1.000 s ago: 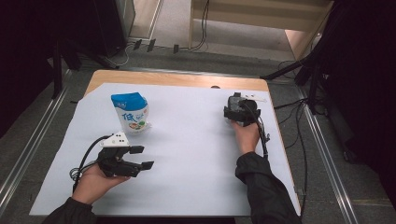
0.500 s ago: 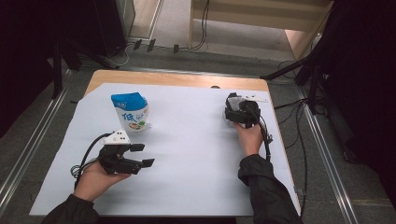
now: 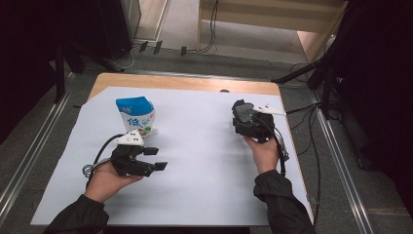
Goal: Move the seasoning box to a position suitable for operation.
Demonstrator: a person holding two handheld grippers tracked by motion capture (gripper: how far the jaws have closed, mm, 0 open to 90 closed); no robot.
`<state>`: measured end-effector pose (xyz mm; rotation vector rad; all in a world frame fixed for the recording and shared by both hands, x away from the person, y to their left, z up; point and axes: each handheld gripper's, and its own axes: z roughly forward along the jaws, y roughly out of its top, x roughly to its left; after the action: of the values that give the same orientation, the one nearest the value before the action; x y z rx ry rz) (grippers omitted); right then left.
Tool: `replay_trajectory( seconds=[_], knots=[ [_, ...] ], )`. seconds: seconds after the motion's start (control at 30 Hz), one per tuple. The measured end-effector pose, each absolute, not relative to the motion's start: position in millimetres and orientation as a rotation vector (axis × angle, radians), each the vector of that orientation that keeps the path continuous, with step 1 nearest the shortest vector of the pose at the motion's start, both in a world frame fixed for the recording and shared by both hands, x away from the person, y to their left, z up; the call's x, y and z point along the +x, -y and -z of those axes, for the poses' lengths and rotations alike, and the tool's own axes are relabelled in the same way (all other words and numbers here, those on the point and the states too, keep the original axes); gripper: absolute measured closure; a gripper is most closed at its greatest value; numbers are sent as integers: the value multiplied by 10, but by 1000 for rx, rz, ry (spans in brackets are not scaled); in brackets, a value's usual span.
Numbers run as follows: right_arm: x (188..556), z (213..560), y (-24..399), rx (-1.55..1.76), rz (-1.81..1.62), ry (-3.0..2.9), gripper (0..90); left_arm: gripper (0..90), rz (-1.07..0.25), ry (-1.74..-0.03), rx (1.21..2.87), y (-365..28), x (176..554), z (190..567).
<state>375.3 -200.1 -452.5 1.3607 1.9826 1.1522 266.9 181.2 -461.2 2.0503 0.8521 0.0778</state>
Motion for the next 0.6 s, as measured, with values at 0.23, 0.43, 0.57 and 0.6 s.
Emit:
replay_trajectory(
  seconds=[0.23, 0.43, 0.57, 0.6],
  knots=[
    [3488, 4485, 1937, 1313, -1182, -2032, 162, 349, -57, -824, 2058, -1726, 2761, 4616],
    [3338, 4532, 1754, 1276, -1207, -2095, 162, 353, -66, -853, 2078, -1668, 2824, 4647],
    [3252, 4581, 1576, 1238, -1229, -2154, 162, 362, -54, -842, 2078, -1653, 2854, 4668],
    [3231, 4593, 1529, 1222, -1226, -2169, 162, 363, -56, -841, 2078, -1651, 2857, 4669]
  ],
)
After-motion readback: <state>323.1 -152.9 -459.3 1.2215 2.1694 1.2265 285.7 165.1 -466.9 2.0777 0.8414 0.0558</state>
